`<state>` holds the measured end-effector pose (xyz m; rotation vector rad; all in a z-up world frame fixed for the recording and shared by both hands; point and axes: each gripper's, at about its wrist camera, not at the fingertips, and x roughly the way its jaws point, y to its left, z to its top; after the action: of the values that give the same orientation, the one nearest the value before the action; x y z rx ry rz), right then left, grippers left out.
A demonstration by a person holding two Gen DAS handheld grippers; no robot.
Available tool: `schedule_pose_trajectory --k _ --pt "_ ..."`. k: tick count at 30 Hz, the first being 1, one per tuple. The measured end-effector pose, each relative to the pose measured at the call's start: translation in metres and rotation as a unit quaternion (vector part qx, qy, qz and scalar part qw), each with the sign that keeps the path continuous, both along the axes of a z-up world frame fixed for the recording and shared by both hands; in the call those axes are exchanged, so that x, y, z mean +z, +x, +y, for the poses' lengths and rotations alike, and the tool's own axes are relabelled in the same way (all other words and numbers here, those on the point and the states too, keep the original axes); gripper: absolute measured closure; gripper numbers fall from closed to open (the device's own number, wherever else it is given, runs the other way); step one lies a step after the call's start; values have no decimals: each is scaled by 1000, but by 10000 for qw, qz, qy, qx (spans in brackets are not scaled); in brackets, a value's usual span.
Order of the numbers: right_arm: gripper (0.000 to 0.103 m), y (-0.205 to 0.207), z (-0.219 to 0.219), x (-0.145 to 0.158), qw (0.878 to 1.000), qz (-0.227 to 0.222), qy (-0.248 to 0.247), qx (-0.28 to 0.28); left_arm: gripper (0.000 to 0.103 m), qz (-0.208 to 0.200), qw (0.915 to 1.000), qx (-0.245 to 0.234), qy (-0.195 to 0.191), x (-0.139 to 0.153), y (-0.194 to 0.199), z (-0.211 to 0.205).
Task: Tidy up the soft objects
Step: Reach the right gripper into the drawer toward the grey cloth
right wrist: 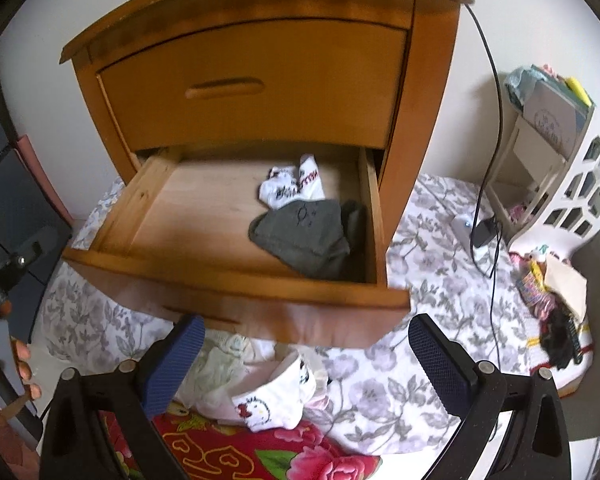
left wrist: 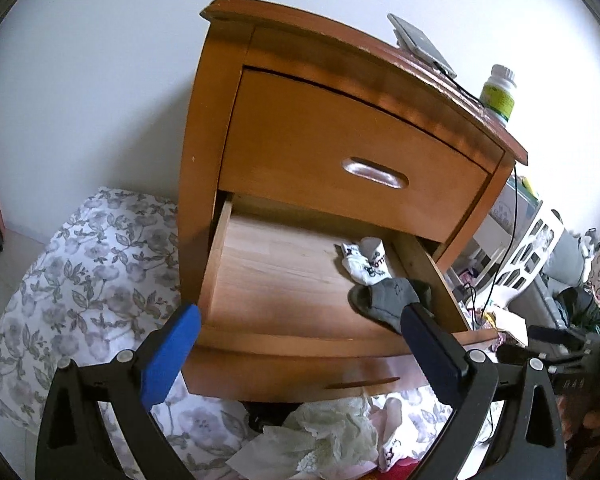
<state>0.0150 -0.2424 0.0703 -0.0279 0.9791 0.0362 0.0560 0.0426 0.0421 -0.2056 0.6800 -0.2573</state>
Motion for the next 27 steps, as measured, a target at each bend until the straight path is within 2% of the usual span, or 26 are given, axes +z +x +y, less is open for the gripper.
schedule_pose_trajectory --k 10,14,19,23,27 --pt "0 37 4 33 9984 -484 186 203 3 -339 9991 40 -263 2 2 13" --pt "0 56 4 38 9975 -625 276 205 3 -355 9992 30 -179 1 4 15" --pt "0 78 7 33 9987 -467 151 161 3 -344 9992 8 -179 -2 7 17" --pt "0 92 9 26 9985 -387 309 245 3 -346 9993 -10 -171 -4 9 19" --pt "0 108 16 14 9993 -201 -73 303 3 -319 9995 -73 -52 -6 11 18"
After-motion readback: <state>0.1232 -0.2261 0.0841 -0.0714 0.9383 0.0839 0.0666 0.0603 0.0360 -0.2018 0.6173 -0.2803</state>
